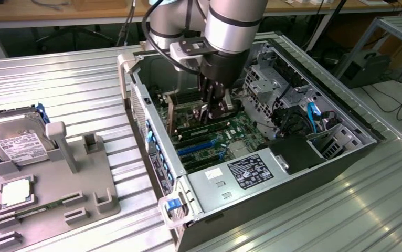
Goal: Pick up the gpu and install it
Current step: 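Insert the gpu into the slot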
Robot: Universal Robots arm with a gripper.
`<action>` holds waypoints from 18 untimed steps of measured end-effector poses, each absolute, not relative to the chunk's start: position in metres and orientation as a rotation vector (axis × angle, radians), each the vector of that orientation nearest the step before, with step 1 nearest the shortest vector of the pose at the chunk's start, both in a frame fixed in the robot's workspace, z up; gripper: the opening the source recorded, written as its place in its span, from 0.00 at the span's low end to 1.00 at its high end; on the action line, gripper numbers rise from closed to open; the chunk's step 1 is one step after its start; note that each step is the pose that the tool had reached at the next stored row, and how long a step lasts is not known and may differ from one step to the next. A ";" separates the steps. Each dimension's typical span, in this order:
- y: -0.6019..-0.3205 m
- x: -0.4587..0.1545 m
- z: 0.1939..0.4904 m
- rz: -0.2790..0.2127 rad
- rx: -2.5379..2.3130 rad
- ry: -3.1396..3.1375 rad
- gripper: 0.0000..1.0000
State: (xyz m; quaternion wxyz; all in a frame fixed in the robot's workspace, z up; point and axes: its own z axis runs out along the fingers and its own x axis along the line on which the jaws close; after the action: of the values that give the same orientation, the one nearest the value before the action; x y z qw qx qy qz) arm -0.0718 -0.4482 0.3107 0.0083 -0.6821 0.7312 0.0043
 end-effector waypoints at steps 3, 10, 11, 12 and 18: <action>-0.450 -0.072 0.308 0.013 -2.132 2.285 0.30; -0.451 -0.073 0.302 0.013 -2.131 2.285 0.30; -0.451 -0.073 0.301 0.013 -2.131 2.285 0.30; -0.451 -0.074 0.300 0.013 -2.131 2.285 0.30; -0.454 -0.075 0.297 0.013 -2.131 2.285 0.30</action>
State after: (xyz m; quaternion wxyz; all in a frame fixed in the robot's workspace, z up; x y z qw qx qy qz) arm -0.0750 -0.4545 0.2965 0.0084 -0.6819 0.7313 0.0043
